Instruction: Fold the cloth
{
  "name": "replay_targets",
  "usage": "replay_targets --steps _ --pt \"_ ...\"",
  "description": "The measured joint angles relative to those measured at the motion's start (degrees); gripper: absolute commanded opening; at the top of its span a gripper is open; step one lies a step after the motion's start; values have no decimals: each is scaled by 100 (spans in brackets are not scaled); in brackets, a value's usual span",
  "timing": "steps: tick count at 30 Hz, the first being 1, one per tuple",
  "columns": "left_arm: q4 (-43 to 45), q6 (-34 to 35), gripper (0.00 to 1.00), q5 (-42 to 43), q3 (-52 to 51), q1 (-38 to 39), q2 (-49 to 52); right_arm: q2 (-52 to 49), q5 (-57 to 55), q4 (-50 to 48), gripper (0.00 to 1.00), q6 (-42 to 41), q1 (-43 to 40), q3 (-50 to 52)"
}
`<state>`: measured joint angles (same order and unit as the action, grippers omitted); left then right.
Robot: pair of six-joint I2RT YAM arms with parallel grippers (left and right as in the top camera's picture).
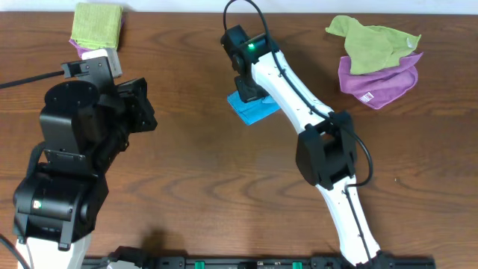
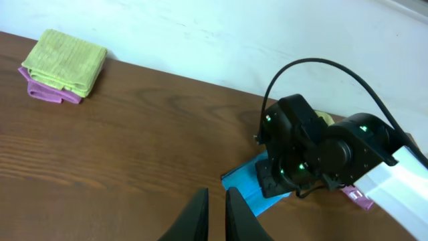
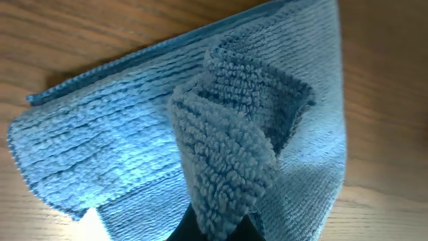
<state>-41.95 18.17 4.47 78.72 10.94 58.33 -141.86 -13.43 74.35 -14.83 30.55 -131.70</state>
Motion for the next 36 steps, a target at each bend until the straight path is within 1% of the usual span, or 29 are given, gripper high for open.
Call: replay_targets --steps 3,9,10,11,12,14,15,19,23,25,28,31,36 --pt "-4 4 15 0 0 0 0 0 96 2 1 9 66 -2" --pt "-4 2 15 0 0 0 0 0 190 4 1 114 356 -2" --pt "-2 2 15 0 0 0 0 0 205 2 9 125 400 -2" --pt "-2 2 15 0 0 0 0 0 210 -7 45 144 439 0" --pt "-2 2 15 0 0 0 0 0 219 -4 73 142 459 -2" --pt "4 2 15 0 0 0 0 0 251 -2 84 166 498 0" --pt "11 2 16 -2 0 0 0 0 254 0 86 168 509 -2" --pt "122 2 17 -114 0 0 0 0 286 116 92 214 509 -2" --pt "192 2 17 -199 0 0 0 2 334 125 89 208 498 -2" --pt "192 2 18 -216 0 0 2 20 402 105 86 212 463 -2" --pt "190 7 18 -229 0 0 11 129 542 -9 87 232 367 -2" --pt "190 26 19 -236 0 0 44 404 697 -83 85 286 225 0" --pt "192 94 19 -236 0 0 98 1187 1097 -175 85 509 -44 -2"
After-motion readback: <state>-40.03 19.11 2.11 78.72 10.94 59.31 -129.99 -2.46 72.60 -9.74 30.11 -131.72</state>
